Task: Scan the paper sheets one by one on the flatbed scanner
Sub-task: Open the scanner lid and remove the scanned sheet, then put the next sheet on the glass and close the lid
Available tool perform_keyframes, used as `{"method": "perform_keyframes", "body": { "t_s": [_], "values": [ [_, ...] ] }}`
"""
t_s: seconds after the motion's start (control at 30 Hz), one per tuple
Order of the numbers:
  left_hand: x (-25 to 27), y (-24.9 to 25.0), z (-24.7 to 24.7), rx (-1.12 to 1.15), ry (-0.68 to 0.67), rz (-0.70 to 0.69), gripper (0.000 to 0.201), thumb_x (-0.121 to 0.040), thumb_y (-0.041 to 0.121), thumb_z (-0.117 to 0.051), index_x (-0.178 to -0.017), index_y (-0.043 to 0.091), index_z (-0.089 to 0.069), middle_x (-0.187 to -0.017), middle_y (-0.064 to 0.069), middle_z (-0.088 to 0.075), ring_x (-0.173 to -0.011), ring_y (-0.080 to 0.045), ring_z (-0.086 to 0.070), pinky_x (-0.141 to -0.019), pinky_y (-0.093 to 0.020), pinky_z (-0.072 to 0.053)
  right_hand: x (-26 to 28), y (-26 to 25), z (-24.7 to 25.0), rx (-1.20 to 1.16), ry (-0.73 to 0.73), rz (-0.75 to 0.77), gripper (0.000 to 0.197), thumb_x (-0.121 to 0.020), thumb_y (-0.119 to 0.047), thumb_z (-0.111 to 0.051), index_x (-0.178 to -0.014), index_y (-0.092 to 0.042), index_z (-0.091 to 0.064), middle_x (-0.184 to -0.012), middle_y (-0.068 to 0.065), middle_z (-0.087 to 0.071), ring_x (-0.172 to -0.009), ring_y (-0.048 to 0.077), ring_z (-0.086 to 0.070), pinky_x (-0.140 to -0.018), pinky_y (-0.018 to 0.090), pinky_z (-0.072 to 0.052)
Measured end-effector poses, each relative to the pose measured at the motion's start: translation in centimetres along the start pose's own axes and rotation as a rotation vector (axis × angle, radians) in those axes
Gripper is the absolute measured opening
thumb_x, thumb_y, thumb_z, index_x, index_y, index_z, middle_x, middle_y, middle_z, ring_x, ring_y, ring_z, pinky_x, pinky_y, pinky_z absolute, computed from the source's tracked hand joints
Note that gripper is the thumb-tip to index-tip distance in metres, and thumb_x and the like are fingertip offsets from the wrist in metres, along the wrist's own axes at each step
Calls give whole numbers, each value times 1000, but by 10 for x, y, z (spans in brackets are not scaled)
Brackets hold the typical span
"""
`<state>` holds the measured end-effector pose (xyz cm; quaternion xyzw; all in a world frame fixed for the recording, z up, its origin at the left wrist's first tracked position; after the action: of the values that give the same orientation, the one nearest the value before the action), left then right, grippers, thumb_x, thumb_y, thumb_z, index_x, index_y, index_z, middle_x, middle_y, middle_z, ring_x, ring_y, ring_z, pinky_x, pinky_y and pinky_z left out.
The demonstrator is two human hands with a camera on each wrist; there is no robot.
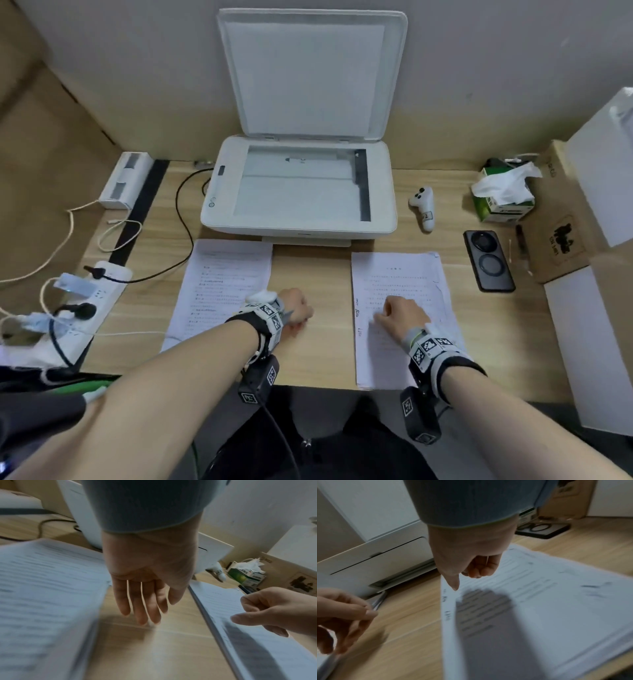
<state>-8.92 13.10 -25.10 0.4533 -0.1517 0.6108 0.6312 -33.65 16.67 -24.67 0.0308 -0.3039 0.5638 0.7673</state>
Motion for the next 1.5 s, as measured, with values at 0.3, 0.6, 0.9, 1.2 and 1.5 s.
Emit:
{"method": "perform_keyframes", "body": {
  "t_s": [0.3,0.6,0.9,1.2,1.5],
  "values": [
    [12,-162,105,-15,303,83,29,-92,23,-52,-116,12,-64,-128,-7,-57,-114,-28,-57,-92,-36,-49,-32,-190,-89,-20,-203,240,37,-95,-53,-50,-101,-20,-65,-103,4,-68,-93,24,-62,-73,31,-44],
    [10,-237,105,-80,122,25,55,-99,26,-48,-152,18,-34,-165,-8,3,-151,-27,-10,-117,-37,-28,-52,-261,-115,-25,-78,187,29,-89,-53,-56,-79,-26,-57,-82,-1,-63,-72,19,-60,-64,31,-47],
    [4,-234,116,-65,201,-29,27,-97,21,-46,-114,8,-62,-162,-13,-16,-149,-24,-20,-110,-32,-32,-49,-259,-99,39,-63,165,35,-91,-35,-63,-60,-20,-55,-67,-1,-61,-65,22,-59,-53,25,-32],
    [8,-225,117,-185,139,14,40,-97,25,-45,-133,7,-53,-157,-13,-26,-131,-29,-46,-93,-30,-42,-27,-230,-71,157,-81,137,20,-85,-34,-65,-67,-28,-70,-71,-6,-67,-63,14,-59,-53,21,-39],
    [21,-160,146,-163,214,-48,17,-97,21,-42,-108,19,-56,-123,-9,-61,-92,-24,-52,-75,-27,-37,-17,-220,0,290,97,217,28,-92,-37,-54,-75,-18,-66,-77,-2,-68,-71,25,-60,-54,25,-38]
  ]
}}
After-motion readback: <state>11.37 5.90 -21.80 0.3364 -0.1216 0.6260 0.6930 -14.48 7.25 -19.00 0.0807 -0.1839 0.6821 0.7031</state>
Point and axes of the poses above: each hand's wrist, its own x-axis away from the middle knuckle, its own z-axis out of the back of the hand, y = z × x, the point moved 9 cm from there along -x, towards the middle knuckle
